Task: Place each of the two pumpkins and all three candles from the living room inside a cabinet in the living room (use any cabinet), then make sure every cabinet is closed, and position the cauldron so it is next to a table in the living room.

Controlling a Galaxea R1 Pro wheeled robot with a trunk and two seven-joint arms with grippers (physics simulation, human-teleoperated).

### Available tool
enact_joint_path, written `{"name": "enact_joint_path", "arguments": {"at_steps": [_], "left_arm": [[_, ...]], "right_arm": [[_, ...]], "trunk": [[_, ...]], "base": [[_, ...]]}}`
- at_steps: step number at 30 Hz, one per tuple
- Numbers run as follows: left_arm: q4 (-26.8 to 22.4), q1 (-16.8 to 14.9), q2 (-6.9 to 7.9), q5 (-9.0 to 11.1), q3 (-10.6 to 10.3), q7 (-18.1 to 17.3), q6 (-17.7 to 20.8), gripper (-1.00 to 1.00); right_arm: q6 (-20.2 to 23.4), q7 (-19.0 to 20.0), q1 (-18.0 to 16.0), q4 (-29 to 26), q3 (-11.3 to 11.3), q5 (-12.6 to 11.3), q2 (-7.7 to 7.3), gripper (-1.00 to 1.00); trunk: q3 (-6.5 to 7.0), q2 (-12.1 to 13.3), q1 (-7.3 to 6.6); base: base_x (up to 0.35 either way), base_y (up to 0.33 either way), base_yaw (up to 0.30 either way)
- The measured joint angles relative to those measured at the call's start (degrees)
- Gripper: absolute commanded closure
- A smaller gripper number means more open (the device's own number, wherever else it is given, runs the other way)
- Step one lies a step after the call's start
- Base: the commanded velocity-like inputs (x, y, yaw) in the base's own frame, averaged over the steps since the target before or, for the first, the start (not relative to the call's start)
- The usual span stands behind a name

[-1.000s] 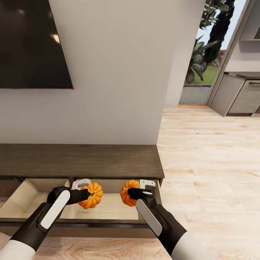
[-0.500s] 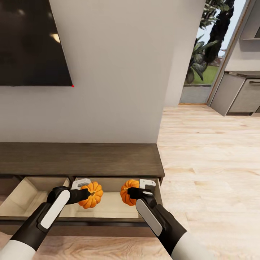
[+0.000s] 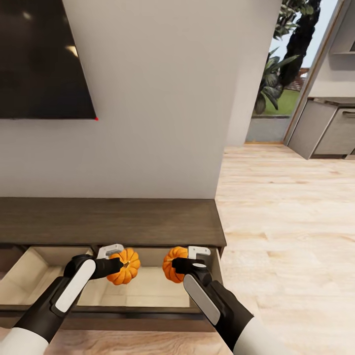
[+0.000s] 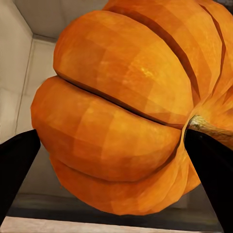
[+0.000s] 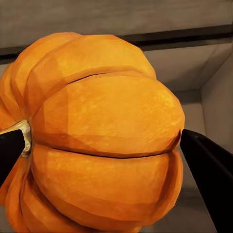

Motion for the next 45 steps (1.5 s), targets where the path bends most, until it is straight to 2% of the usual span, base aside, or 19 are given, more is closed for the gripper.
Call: {"name": "enact_joint_path", "arguments": {"at_steps": [9, 14, 19, 25, 31, 33, 35, 38, 41, 45], "left_arm": [[-0.11, 0.01, 0.0, 0.07, -0.19, 0.12, -0.01, 1.0], [-0.17, 0.02, -0.07, 0.06, -0.33, 0.16, 0.04, 1.0], [0.03, 0.01, -0.16, -0.2, -0.6, 0.21, 0.01, 1.0], [0.08, 0.02, -0.24, -1.82, -2.23, 0.28, -0.04, 1.0], [0.08, 0.01, -0.61, -2.18, -2.45, 0.3, -0.09, 1.0], [0.08, 0.02, -0.98, -3.45, -2.42, 0.35, -0.07, 1.0], [0.08, 0.02, -1.54, -5.66, -2.36, 0.37, -0.04, 1.0], [0.08, 0.02, -3.27, -7.84, -2.0, 0.37, -0.14, 1.0], [0.08, 0.02, -3.63, -8.56, -1.89, 0.33, -0.06, 1.0], [0.08, 0.0, -3.71, -8.55, -1.88, 0.3, -0.07, 1.0]], "right_arm": [[2.24, -0.12, 0.01, 0.04, -0.18, -0.76, 0.07, 1.0], [6.52, -0.58, 0.01, 0.1, -0.5, -0.89, 0.15, 1.0], [6.88, -0.75, 0.01, 0.16, -0.53, -0.92, 0.15, 1.0], [6.87, -0.77, 0.0, 0.17, -0.53, -0.84, 0.17, 1.0], [6.09, -0.83, 0.0, 0.21, -0.53, -0.72, 0.17, 1.0], [5.97, -0.86, 0.0, 0.24, -0.53, -0.67, 0.17, 1.0], [5.89, -0.87, 0.0, 0.22, -0.53, -0.56, 0.17, 1.0], [5.8, -0.87, 0.0, 0.18, -0.53, -0.46, 0.17, 1.0], [5.75, -0.88, 0.0, 0.17, -0.53, -0.36, 0.17, 1.0], [5.71, -0.86, 0.0, 0.17, -0.53, -0.19, 0.17, 1.0]], "trunk": [[0.0, 0.0, 0.01], [-0.9, -1.99, 1.1], [-1.79, -3.99, 2.2], [-2.87, -6.4, 3.52], [-3.95, -8.81, 4.84], [-4.31, -9.61, 5.28], [-4.66, -10.41, 5.72], [-5.2, -11.62, 6.38], [-5.74, -12.82, 7.04], [-6.46, -14.42, 7.92]], "base": [[0.059, 0.0, 0.0], [0.001, 0.0, 0.0], [0.0, 0.0, 0.0], [0.0, 0.0, 0.0], [0.0, 0.0, 0.0], [0.0, 0.0, 0.0], [0.0, 0.0, 0.0], [0.0, 0.0, 0.0], [0.0, 0.0, 0.0], [0.0, 0.0, 0.0]]}}
